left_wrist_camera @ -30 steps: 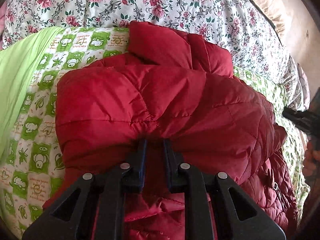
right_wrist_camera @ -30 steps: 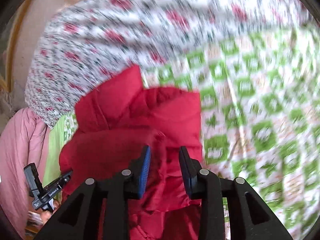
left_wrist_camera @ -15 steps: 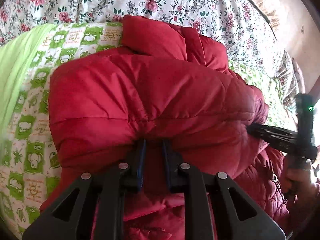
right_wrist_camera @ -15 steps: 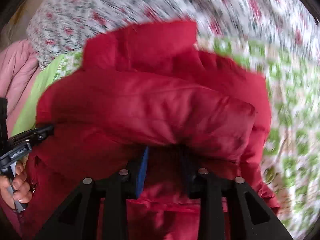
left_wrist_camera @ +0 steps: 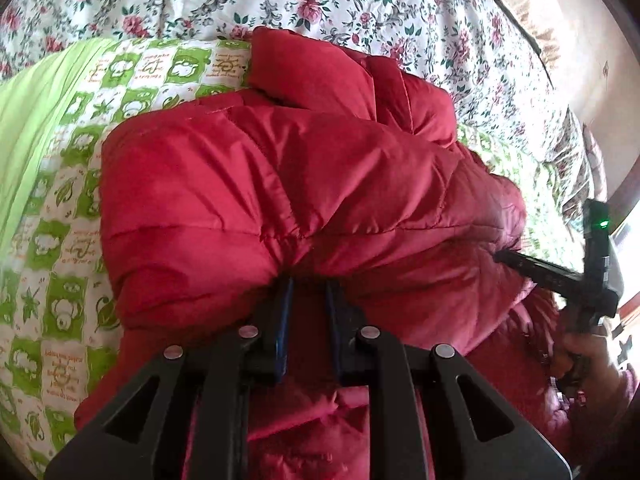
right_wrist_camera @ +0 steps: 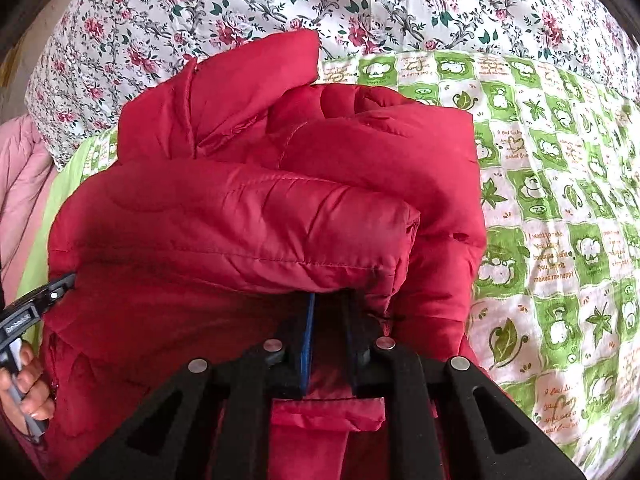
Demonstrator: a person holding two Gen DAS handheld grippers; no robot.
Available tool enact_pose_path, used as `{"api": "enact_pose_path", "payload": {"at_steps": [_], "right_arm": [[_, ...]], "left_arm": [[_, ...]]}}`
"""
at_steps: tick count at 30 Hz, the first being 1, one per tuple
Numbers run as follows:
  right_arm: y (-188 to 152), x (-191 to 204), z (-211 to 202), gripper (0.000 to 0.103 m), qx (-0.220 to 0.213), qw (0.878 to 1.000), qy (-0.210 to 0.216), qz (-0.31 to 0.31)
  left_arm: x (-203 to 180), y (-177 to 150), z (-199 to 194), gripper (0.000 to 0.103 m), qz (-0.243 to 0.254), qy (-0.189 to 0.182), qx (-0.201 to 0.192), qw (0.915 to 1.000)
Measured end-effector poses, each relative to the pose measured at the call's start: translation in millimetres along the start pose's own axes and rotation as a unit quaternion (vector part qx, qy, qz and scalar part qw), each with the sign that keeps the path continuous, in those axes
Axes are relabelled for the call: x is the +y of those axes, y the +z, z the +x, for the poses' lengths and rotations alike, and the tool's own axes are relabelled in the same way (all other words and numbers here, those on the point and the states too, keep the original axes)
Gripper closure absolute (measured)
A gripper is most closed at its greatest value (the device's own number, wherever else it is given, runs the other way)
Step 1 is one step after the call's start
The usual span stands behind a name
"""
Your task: Fold large clothes
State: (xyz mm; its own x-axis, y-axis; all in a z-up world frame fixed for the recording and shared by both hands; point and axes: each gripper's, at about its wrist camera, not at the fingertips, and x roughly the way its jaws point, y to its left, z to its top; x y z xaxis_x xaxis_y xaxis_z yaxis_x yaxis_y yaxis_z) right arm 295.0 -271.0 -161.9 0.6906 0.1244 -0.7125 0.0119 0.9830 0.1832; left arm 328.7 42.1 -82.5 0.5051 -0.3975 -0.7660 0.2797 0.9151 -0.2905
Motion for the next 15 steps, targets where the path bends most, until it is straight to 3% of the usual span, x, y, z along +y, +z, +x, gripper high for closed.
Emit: {"api": "enact_pose_path", "payload": {"at_steps": [4,7,15], "right_arm": [[1.9,0.2,-0.6,0.090,0.000,1.000,0.005,0.001],[1.3,1.0,0.8,0.090,0.000,1.000,0.007,0.005],[3.9,-0.2,-9.6,0.089,0.001,1.000,0.021,0.016]], "left_arm": [[2.7,-9.3,-20.2,0.089,0.010,0.006,-0.007,0.9999],[5.2,-13.9,-12.5,0.089,0.027,0.023,0.005,0.9994],[15.2,-9.9,0.2,0.092,-0.007,0.013,0.019,0.9997]]}}
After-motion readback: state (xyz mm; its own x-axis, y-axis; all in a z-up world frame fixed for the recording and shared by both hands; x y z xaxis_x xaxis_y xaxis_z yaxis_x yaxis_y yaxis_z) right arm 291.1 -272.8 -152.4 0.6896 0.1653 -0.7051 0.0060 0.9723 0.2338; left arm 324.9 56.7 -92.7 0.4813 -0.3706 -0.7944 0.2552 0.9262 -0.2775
